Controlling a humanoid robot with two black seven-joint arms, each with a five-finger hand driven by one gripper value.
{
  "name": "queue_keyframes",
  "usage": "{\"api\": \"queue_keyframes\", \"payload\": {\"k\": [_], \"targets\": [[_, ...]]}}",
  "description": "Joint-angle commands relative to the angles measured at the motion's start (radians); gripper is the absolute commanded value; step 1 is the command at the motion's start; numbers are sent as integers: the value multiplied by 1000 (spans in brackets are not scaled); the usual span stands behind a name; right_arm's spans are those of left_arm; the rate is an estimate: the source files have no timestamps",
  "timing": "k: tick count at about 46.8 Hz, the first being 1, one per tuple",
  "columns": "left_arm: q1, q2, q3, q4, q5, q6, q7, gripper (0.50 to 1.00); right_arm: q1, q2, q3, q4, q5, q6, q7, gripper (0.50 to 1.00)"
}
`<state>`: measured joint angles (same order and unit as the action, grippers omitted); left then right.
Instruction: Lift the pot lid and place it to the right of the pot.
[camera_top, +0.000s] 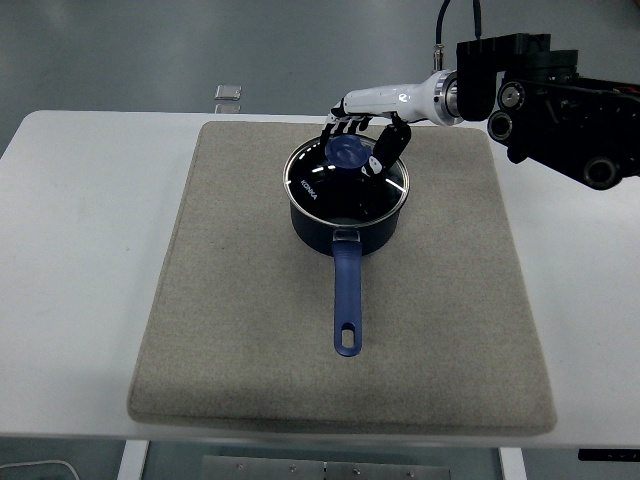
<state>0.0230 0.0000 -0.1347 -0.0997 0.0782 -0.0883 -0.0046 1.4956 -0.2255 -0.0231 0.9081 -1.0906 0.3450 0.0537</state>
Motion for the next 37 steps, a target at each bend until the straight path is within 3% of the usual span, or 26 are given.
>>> {"api": "queue_keyframes", "payload": {"k": [1,8,22,37], "targets": [[0,0,1,0,0,-1,0,1000,0,0,0,0,0,2,2,764],[0,0,0,0,0,1,0,1000,0,5,0,0,0,2,2,754],[0,0,0,0,0,-1,0,1000,2,5,0,0,-12,2,6,654],[0,0,0,0,0,1,0,1000,3,3,0,2,-12,2,6,615]]}}
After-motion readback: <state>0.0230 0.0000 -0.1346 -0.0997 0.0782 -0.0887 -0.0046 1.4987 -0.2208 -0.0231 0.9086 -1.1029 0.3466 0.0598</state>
